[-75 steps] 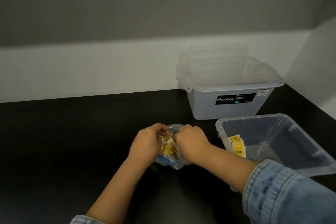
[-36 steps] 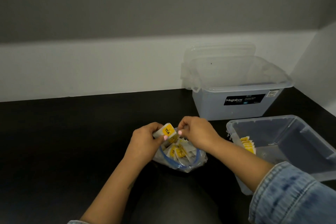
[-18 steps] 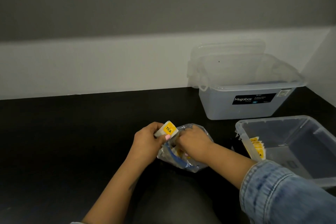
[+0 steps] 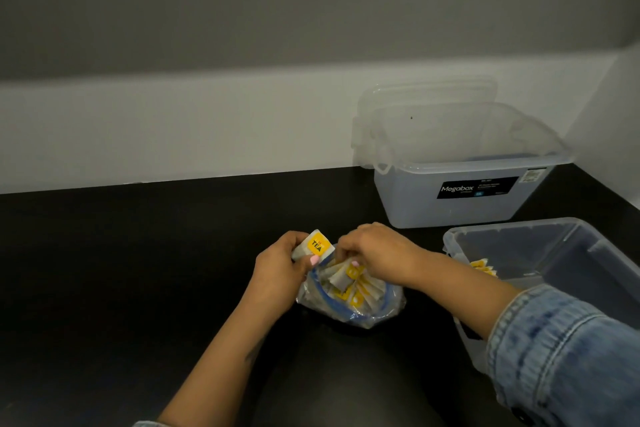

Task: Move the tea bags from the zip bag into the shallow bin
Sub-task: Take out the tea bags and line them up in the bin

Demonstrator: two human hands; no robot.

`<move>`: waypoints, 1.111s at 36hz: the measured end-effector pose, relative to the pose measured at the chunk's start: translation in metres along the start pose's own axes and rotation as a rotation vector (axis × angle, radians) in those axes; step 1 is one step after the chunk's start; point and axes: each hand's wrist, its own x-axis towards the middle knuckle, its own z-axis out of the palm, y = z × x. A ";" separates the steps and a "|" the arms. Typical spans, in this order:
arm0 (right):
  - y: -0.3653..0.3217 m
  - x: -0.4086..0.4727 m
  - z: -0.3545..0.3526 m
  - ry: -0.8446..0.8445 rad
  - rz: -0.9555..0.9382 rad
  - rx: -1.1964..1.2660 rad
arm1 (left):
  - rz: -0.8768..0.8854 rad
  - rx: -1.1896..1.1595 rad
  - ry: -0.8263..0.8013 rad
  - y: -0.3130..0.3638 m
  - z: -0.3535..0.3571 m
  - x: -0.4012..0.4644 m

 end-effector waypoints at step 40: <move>-0.014 -0.064 -0.053 0.421 0.115 0.560 | 0.206 0.005 -0.103 0.033 0.030 -0.005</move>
